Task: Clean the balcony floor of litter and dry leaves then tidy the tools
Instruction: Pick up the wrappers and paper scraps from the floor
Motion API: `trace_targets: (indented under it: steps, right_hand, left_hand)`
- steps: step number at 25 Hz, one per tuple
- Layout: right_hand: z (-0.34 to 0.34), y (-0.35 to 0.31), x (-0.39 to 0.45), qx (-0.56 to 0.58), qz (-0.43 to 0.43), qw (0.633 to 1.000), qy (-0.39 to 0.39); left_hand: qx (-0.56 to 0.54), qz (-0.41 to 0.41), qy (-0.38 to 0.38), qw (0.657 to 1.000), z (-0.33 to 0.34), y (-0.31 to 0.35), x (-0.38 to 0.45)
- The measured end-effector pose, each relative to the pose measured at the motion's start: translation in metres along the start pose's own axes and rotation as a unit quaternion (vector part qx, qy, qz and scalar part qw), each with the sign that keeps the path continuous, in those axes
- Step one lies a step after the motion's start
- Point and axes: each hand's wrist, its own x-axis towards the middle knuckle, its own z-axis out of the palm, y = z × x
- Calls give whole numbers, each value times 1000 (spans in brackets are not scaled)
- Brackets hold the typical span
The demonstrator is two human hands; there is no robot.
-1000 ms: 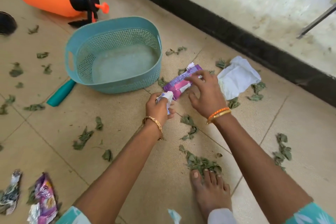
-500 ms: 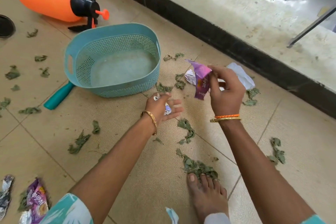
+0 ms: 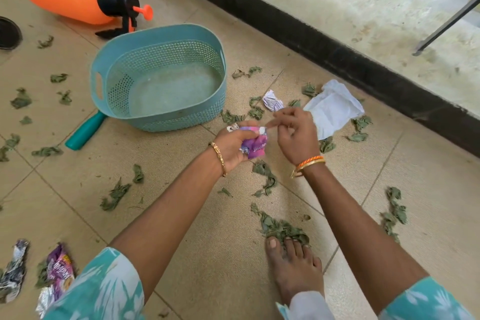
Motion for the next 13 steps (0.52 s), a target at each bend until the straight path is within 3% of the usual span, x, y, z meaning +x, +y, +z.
trace_targets:
  steps: [3, 7, 10, 13]
  right_hand:
    - [6, 24, 41, -148, 28, 988, -45]
    - [17, 30, 67, -355, -10, 925, -136]
    - [20, 27, 68, -295, 18, 951, -86]
    - [9, 13, 49, -117, 73, 990, -29]
  left_hand:
    - [-14, 11, 46, 999, -6, 3, 2]
    - [-3, 10, 106, 994, -2, 3, 5]
    - [21, -7, 140, 990, -1, 4, 6]
    - [5, -9, 132, 991, 0, 6, 7]
